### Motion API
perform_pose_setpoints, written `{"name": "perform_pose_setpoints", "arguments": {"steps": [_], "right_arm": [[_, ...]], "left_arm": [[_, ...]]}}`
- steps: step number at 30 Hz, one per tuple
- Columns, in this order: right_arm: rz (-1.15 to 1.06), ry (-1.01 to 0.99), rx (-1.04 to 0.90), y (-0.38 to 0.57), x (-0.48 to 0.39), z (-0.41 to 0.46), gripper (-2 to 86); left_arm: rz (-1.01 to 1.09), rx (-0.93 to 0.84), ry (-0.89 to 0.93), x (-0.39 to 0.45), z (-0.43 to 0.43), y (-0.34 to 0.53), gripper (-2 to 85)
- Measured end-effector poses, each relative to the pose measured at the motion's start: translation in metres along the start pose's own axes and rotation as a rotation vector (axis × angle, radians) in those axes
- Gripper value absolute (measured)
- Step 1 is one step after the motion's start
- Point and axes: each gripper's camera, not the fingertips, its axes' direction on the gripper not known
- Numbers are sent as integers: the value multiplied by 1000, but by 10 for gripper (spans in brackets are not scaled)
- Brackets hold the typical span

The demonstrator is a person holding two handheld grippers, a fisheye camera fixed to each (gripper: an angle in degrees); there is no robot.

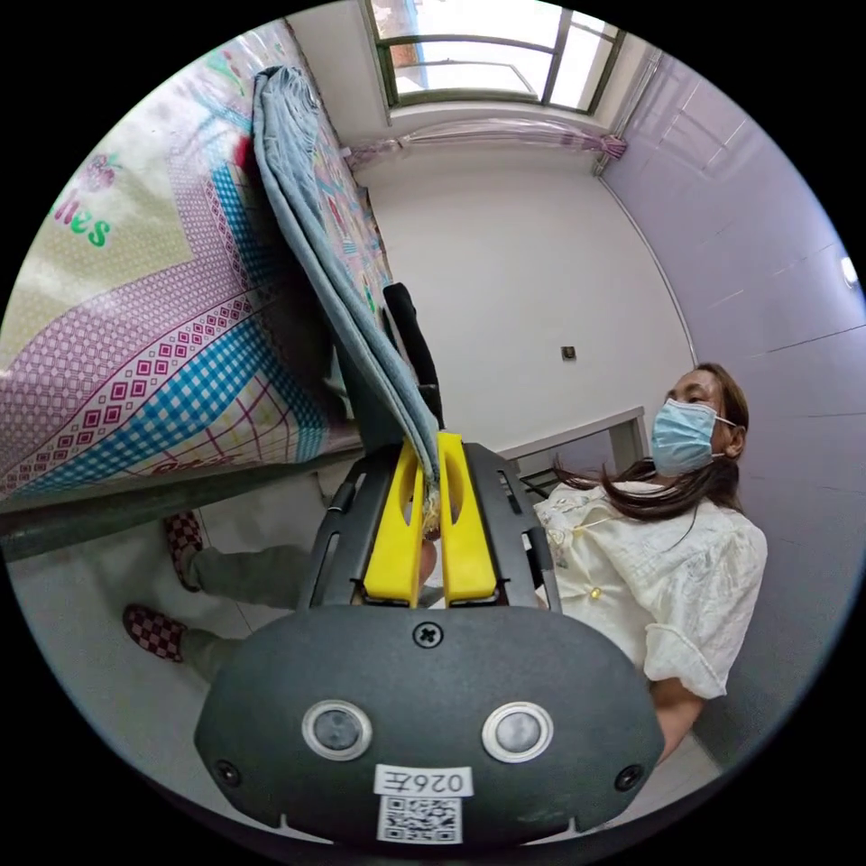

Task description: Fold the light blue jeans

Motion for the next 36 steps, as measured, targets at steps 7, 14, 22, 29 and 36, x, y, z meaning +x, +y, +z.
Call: {"name": "perform_pose_setpoints", "arguments": {"steps": [7, 14, 22, 29, 36], "right_arm": [[163, -201, 53, 35, 41, 1, 148], [141, -604, 237, 34, 69, 15, 45], [-16, -229, 242, 43, 13, -48, -13], [-92, 173, 78, 47, -21, -45, -13], [-53, 47, 122, 68, -12, -49, -13]], "left_arm": [[-5, 69, 62, -9, -10, 10, -3], [-56, 116, 137, -26, -14, 19, -4], [-176, 26, -65, -62, -39, 61, -4], [-255, 125, 34, -105, -46, 123, -6], [-223, 108, 53, -108, -52, 157, -7]]}}
